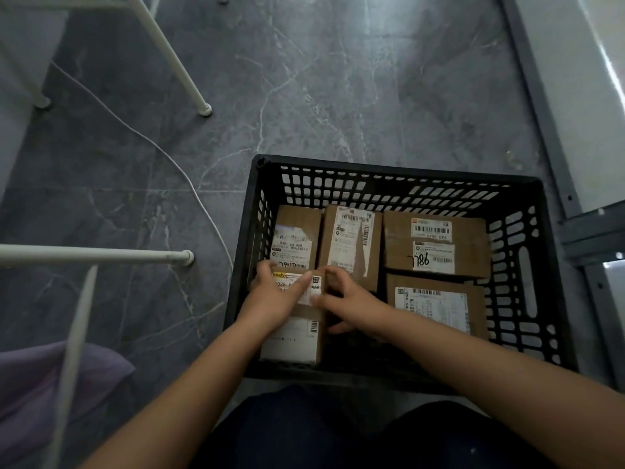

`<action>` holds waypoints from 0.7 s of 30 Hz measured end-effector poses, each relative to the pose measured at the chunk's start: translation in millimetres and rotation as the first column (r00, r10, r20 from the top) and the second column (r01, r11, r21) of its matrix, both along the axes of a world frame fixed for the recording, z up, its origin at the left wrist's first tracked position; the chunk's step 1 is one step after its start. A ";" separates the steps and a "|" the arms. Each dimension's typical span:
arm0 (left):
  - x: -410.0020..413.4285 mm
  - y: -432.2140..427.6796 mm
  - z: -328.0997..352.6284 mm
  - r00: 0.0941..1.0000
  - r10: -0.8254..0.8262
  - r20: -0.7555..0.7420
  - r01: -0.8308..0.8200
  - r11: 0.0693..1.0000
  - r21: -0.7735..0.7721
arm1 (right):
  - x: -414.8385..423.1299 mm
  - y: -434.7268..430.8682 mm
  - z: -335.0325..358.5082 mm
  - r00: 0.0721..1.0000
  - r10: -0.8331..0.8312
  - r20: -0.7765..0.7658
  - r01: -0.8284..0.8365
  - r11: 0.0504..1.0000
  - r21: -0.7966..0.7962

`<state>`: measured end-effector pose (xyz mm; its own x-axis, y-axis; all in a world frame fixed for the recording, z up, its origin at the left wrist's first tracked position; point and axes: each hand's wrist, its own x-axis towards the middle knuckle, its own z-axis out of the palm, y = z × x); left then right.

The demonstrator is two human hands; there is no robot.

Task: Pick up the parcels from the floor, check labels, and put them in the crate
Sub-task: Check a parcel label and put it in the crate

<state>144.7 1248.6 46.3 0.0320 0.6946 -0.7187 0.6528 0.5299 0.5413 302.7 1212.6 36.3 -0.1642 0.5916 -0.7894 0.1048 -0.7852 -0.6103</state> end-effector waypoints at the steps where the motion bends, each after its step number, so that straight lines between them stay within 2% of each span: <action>1: 1.8 -0.2 1.4 1.000 -0.007 -0.013 0.007 1.000 0.004 | 1.7 3.8 -2.8 0.999 -0.047 -0.008 0.046 0.997 -0.063; 4: 6.3 -2.1 3.8 0.997 -0.040 -0.069 0.042 0.999 0.027 | 3.2 9.8 -19.6 0.985 -0.173 0.020 0.173 0.968 -0.179; 6: 8.3 -4.6 4.5 0.990 -0.076 -0.117 0.081 0.996 0.044 | 2.2 9.4 -32.8 0.974 -0.214 0.072 0.223 0.963 -0.151; 11: 12.6 -7.1 5.3 0.969 -0.115 -0.218 0.128 0.991 0.045 | 9.3 7.1 -48.0 0.942 -0.328 0.076 0.334 0.938 -0.092; 18: 22.7 -3.6 0.6 0.899 -0.231 -0.373 0.228 0.972 -0.052 | 16.5 -0.7 -58.6 0.928 -0.359 0.095 0.363 0.931 -0.026; 21: 26.3 -4.6 -6.1 0.888 -0.247 -0.388 0.239 0.968 -0.069 | 17.1 0.0 -58.1 0.929 -0.359 0.092 0.362 0.932 -0.022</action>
